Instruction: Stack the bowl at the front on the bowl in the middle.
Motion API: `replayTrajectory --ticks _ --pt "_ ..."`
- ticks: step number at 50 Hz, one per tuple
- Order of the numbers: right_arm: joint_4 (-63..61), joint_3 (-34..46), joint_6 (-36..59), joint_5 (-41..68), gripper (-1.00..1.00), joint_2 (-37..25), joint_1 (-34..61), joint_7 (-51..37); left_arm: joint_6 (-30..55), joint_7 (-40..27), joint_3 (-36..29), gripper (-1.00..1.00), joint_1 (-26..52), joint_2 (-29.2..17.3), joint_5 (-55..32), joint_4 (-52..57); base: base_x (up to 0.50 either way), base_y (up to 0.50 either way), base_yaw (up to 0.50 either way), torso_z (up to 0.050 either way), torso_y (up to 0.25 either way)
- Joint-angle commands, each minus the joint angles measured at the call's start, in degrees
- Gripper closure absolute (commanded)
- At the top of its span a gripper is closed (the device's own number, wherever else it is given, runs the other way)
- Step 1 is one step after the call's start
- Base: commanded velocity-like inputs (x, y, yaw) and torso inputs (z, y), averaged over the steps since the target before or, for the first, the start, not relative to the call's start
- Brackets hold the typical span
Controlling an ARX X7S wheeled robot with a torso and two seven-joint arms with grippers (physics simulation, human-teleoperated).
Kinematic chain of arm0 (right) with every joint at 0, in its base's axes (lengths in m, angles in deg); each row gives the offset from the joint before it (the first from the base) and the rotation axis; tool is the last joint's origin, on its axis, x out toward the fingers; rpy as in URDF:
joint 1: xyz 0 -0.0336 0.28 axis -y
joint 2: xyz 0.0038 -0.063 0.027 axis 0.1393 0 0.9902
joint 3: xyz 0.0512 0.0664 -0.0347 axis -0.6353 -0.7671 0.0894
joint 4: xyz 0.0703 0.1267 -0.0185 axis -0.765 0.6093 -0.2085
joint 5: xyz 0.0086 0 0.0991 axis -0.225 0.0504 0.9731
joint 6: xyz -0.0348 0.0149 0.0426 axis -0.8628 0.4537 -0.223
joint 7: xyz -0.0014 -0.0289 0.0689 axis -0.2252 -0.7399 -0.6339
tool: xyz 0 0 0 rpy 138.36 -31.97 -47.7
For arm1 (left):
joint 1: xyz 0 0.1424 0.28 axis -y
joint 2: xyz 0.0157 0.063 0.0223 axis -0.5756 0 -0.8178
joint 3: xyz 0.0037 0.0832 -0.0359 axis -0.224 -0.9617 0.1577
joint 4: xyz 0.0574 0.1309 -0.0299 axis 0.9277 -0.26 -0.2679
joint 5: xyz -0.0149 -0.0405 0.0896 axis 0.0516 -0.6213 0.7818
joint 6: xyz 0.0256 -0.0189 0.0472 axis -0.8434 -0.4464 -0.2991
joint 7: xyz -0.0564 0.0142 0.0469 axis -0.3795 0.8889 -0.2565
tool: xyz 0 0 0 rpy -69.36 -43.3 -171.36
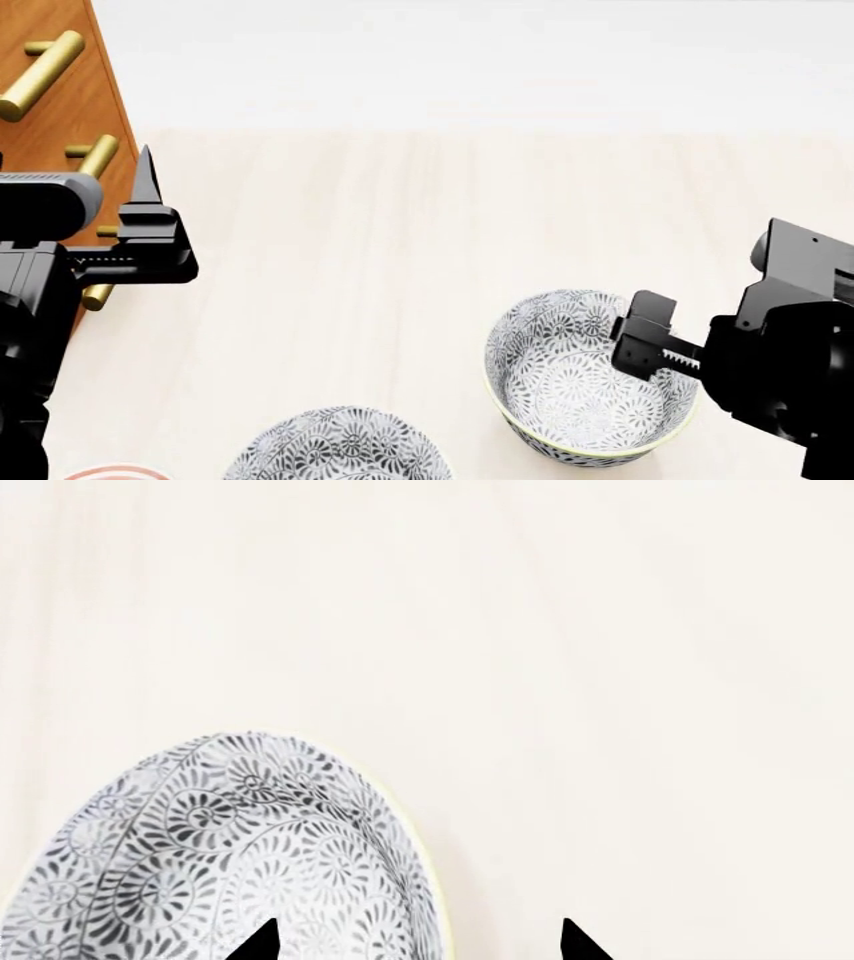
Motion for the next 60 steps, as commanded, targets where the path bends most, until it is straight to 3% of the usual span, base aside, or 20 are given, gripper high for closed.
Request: replayTrajectory --ticks 1,23,24,41,51,60 --pt "6.58 1.07 -3.64 -0.77 -1.00 -0.43 0.14 0.83 -0.19 -0.30 -0.29 -1.00 -0.03 -0.22 -0.27 -0.25 0.00 0.00 0.00 0.000 0.000" --pt "20.65 5.18 -11.02 -2.32 -1.00 -0.37 2.29 4.83 -0.55 -0.82 -0.87 -1.00 -0.33 -0.72 -0.78 -0.17 0.00 0.00 0.00 0.000 0.000" --pt "20.45 5.21 -10.83 -2.25 1.00 -0.38 2.22 4.93 -0.57 -0.85 -0.90 -1.00 -0.32 -0.74 -0.80 -0.19 0.00 0.00 0.00 0.000 0.000" --pt "19.90 6.23 -9.86 -2.20 1.00 -0.25 2.04 5.40 -0.68 -1.15 -1.18 -1.00 -0.21 -1.01 -1.33 -0.63 0.00 0.00 0.00 0.000 0.000" --pt "2.34 2.31 -0.82 0.81 1.00 -0.06 -1.30 2.35 -0.68 -1.39 -1.18 -1.00 -0.34 -1.26 -1.68 -0.51 0.00 0.00 0.00 0.000 0.000" --pt "-5.21 1.05 4.39 2.10 1.00 -0.23 -1.53 0.92 -0.70 -1.49 -1.48 -1.00 -0.44 -1.39 -1.96 -0.60 0.00 0.00 0.00 0.000 0.000"
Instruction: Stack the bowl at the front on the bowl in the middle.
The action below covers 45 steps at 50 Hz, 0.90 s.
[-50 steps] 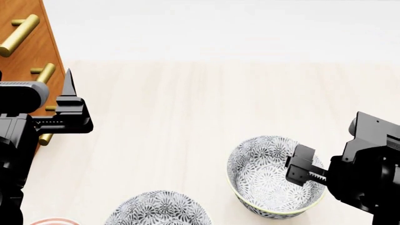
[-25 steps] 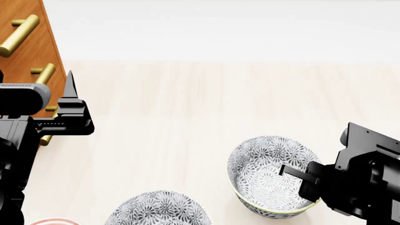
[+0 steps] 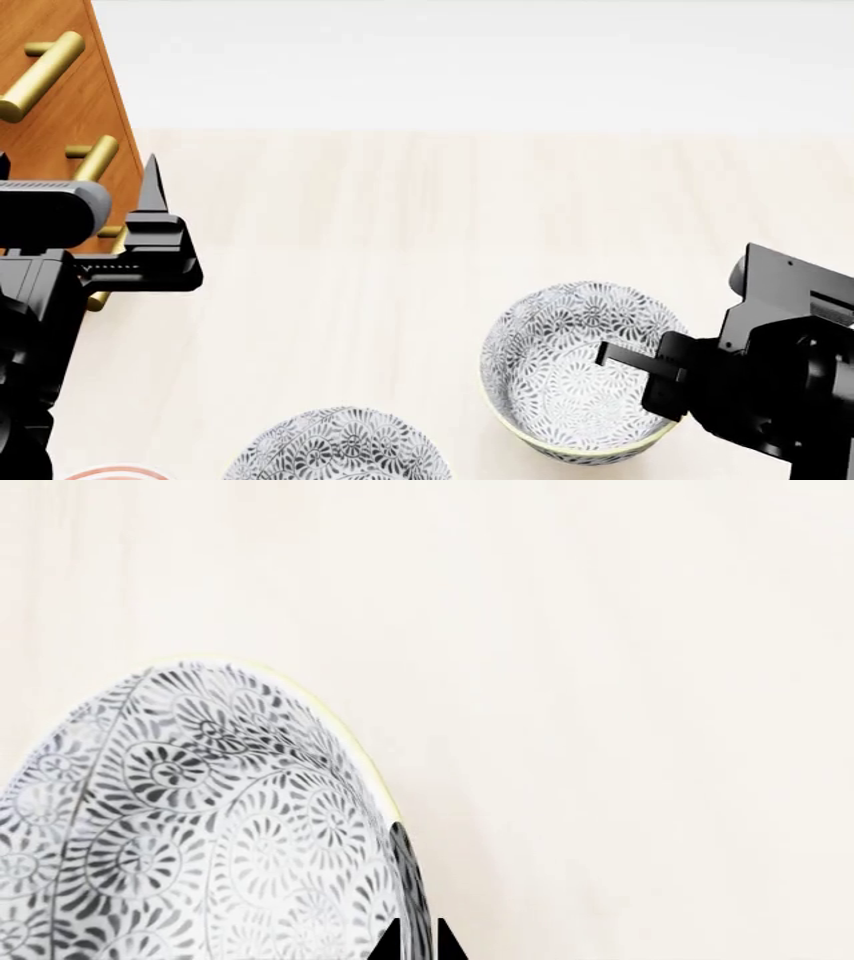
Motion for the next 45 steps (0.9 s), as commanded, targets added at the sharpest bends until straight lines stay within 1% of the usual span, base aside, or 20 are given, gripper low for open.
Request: replayTrajectory --ticks 1,7,9,11,13,15,17,18,20,21,27,31,36,41,45 --pt "-10.54 -1.72 6.65 1.57 1.00 0.02 -1.02 -1.71 0.03 -0.17 -0.23 -1.00 -0.05 -0.22 -0.39 -0.09 0.00 0.00 0.00 0.000 0.000" --pt "-16.56 -3.00 11.48 2.62 1.00 0.07 -0.64 -3.23 0.10 -0.20 -0.28 -1.00 -0.02 -0.31 -0.68 -0.29 0.00 0.00 0.00 0.000 0.000" --pt "-19.09 -3.38 13.46 5.06 1.00 -0.38 -0.59 -5.04 0.10 -0.21 -0.30 -1.00 -0.04 -0.39 -0.74 -0.28 0.00 0.00 0.00 0.000 0.000" --pt "-19.44 -2.74 13.51 17.19 1.00 -2.92 -0.83 -14.36 0.06 -0.28 -0.37 -1.00 -0.01 -0.46 -0.72 -0.31 0.00 0.00 0.00 0.000 0.000" --pt "-19.54 -2.03 13.51 33.16 1.00 -6.06 -0.71 -27.27 0.27 -0.38 -0.37 -1.00 0.07 -0.45 -0.85 -0.13 0.00 0.00 0.00 0.000 0.000" --pt "-19.75 -1.19 13.48 45.33 1.00 -8.19 -0.27 -37.24 0.28 -0.49 -0.51 -1.00 0.08 -0.48 -0.83 -0.01 0.00 0.00 0.00 0.000 0.000" --pt "-20.03 0.04 13.44 54.25 1.00 -9.66 0.20 -44.61 0.32 -0.51 -0.46 -1.00 0.07 -0.51 -1.00 0.06 0.00 0.00 0.00 0.000 0.000" --pt "-20.21 0.51 13.33 57.36 1.00 -10.13 0.22 -47.02 0.28 -0.53 -0.47 -1.00 0.06 -0.52 -1.02 0.03 0.00 0.00 0.00 0.000 0.000" --pt "-20.79 1.44 13.33 68.02 1.00 -11.44 0.72 -55.06 0.00 -0.52 -0.58 -1.00 0.01 -0.53 -0.98 -0.28 0.00 0.00 0.00 0.000 0.000" --pt "-21.08 1.93 13.19 71.59 1.00 -11.98 0.84 -58.05 0.00 -0.56 -0.64 -1.00 -0.03 -0.56 -0.98 -0.24 0.00 0.00 0.00 0.000 0.000" --pt "-22.22 5.10 12.01 87.41 1.00 -13.83 1.85 -69.92 0.04 -0.70 -0.86 -1.00 -0.02 -0.66 -1.15 -0.16 0.00 0.00 0.00 0.000 0.000" --pt "-23.59 8.19 9.99 97.40 1.00 -15.19 2.64 -76.18 0.23 -0.82 -1.14 -1.00 0.16 -0.73 -1.21 -0.05 0.00 0.00 0.00 0.000 0.000" --pt "-26.89 12.01 7.40 105.83 1.00 -16.83 2.86 -80.74 0.38 -0.93 -1.29 -1.00 0.31 -0.84 -1.36 -0.02 0.00 0.00 0.00 0.000 0.000" --pt "-30.21 14.93 5.14 110.74 1.00 -17.56 2.89 -82.58 0.64 -1.10 -1.43 -1.00 0.50 -0.89 -1.55 0.22 0.00 0.00 0.00 0.000 0.000" --pt "-32.31 17.42 4.20 112.51 1.00 -17.44 3.11 -83.02 0.84 -1.24 -1.57 -1.00 0.76 -0.92 -1.66 0.30 0.00 0.00 0.00 0.000 0.000"
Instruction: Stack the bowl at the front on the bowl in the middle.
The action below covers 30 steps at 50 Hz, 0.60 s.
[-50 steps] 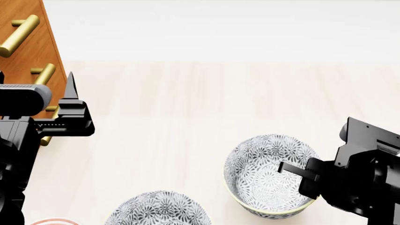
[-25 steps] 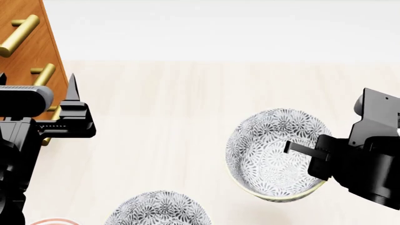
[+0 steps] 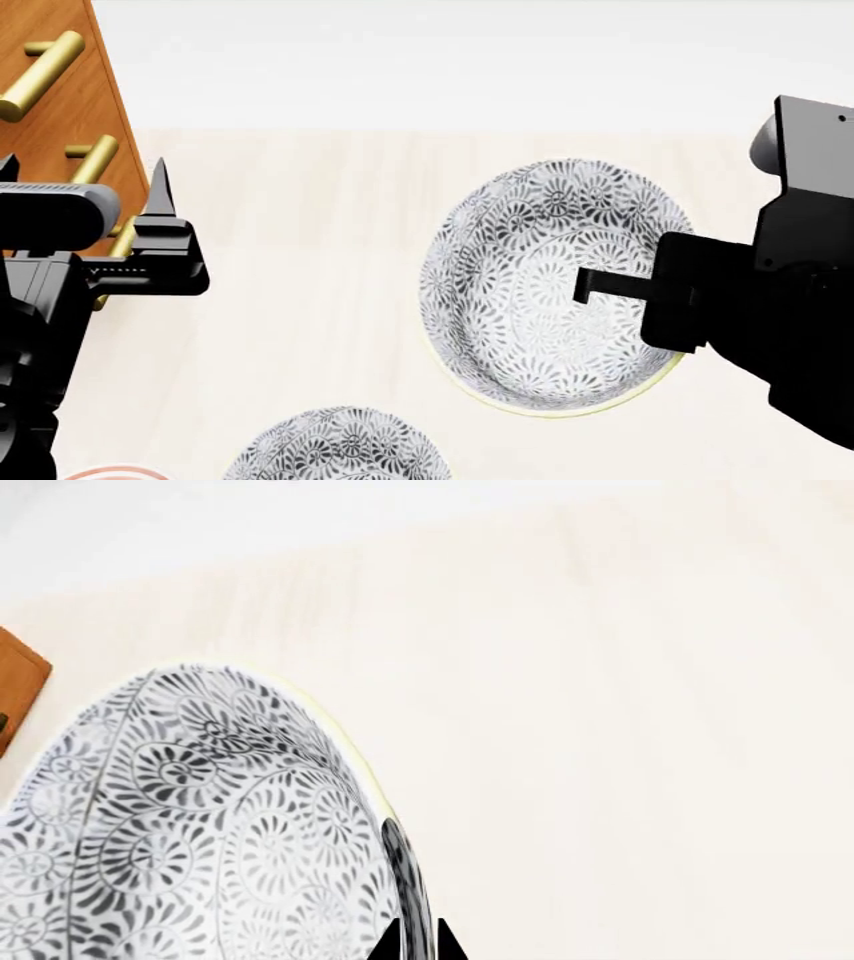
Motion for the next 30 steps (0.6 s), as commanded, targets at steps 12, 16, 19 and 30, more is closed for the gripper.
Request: replayTrajectory --ticks 12,16,19,30 --pt "-11.54 10.78 -4.96 16.71 1.00 0.68 -0.77 -6.59 1.08 -0.73 -0.41 -1.00 0.71 -0.45 -0.83 1.23 0.00 0.00 0.00 0.000 0.000" --pt "-13.05 11.90 -4.67 15.64 1.00 2.18 -1.91 -5.71 1.28 -0.88 -0.41 -1.00 0.66 -0.46 -1.08 1.63 0.00 0.00 0.00 0.000 0.000" --pt "-13.21 12.39 -4.30 14.72 1.00 3.14 -2.38 -4.65 1.24 -0.93 -0.47 -1.00 0.57 -0.50 -1.19 1.66 0.00 0.00 0.00 0.000 0.000" --pt "-13.03 13.39 -2.86 11.01 1.00 6.83 -3.03 -0.17 1.21 -1.20 -0.66 -1.00 0.53 -0.61 -1.52 1.68 0.00 0.00 0.00 0.000 0.000"
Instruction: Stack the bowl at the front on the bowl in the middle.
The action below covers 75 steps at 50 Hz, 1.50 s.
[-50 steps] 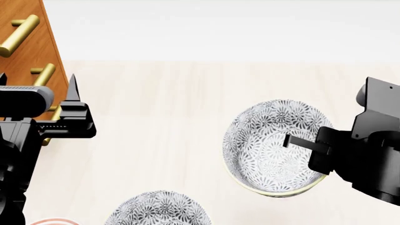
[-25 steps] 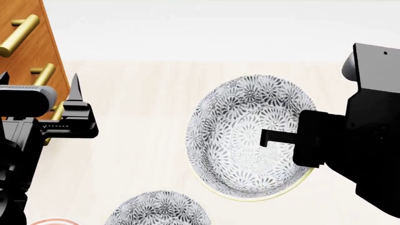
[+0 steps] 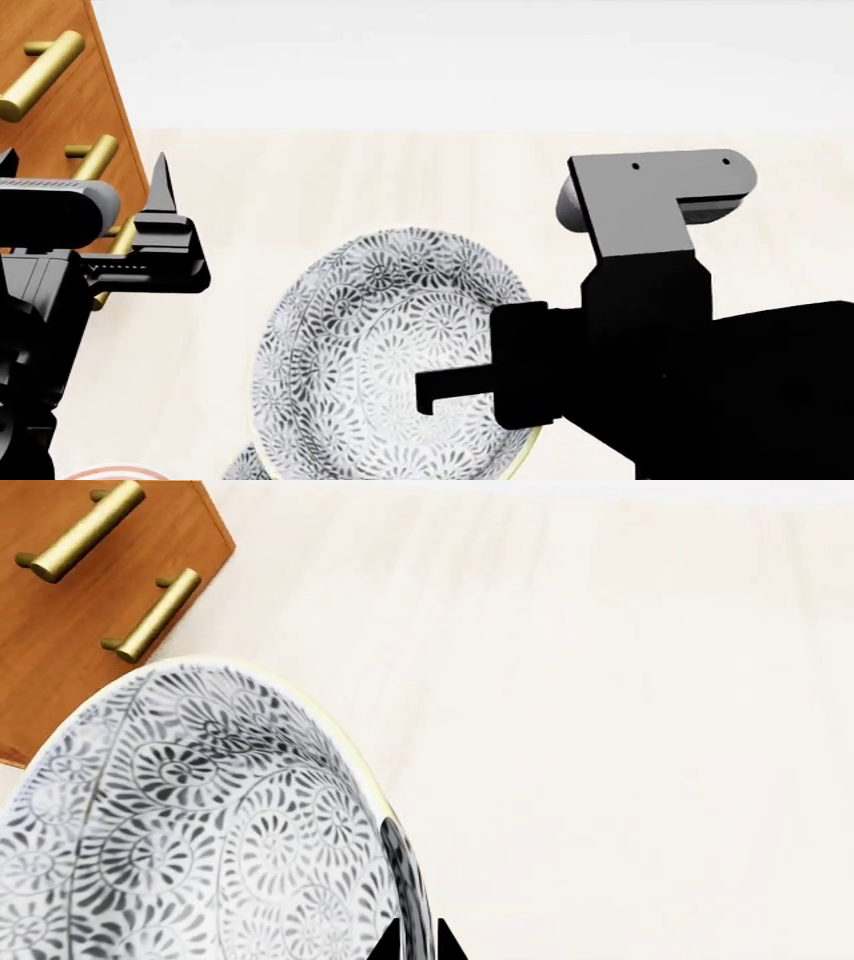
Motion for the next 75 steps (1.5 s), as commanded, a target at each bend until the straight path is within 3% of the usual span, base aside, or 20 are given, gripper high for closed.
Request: replayTrajectory --ticks 1,19,32,42,43,59,65,68,71,75 --pt "-0.53 1.16 1.38 -3.21 1.00 3.59 -0.80 4.30 0.10 -0.30 -0.17 -1.00 -0.04 -0.16 -0.39 0.27 0.00 0.00 0.00 0.000 0.000" --pt "3.02 -0.13 5.53 -16.60 1.00 7.23 -3.19 16.79 0.10 -0.65 -0.36 -1.00 0.13 -0.37 -0.94 -0.05 0.00 0.00 0.00 0.000 0.001" --pt "6.34 3.34 2.59 -40.88 1.00 8.09 -7.75 41.01 -0.12 -0.86 -0.78 -1.00 -0.17 -0.83 -1.07 0.11 0.00 0.00 0.00 0.000 0.000" --pt "8.60 6.13 0.57 -44.22 1.00 7.99 -8.85 45.98 -0.37 -1.10 -1.03 -1.00 -0.41 -0.93 -1.22 0.05 0.00 0.00 0.00 0.000 0.000" --pt "8.62 6.56 1.06 -44.08 -1.00 7.88 -8.84 46.04 -0.42 -1.11 -1.04 -1.00 -0.50 -0.98 -1.23 0.12 0.00 0.00 0.00 0.000 0.000" --pt "8.24 7.70 1.02 -42.78 -1.00 7.34 -7.96 45.10 -0.76 -1.20 -1.30 -1.00 -0.41 -1.18 -1.59 -0.74 0.00 0.00 0.00 0.000 0.000" --pt "2.38 4.75 1.72 -35.09 -1.00 6.38 -6.52 34.96 -0.16 -1.40 -1.06 -1.00 -0.09 -1.26 -2.06 -0.30 0.00 0.00 0.00 0.000 0.000" --pt "-8.74 1.36 -0.65 -34.09 -1.00 4.54 -5.37 29.05 0.34 -1.54 -0.58 -1.00 -0.04 -1.28 -2.63 0.52 0.00 0.00 0.00 0.000 0.000" --pt "-21.53 -0.10 -5.72 -45.84 -1.00 1.70 -7.39 31.50 0.16 -1.44 0.01 -1.00 -0.45 -1.17 -3.39 1.47 0.00 0.00 0.00 0.000 0.000" --pt "-30.56 6.19 -16.26 -67.96 -1.00 -2.06 -12.75 35.07 -2.24 -0.74 0.13 -1.00 -2.01 -1.02 -3.84 2.52 0.00 0.00 0.00 0.000 0.000"
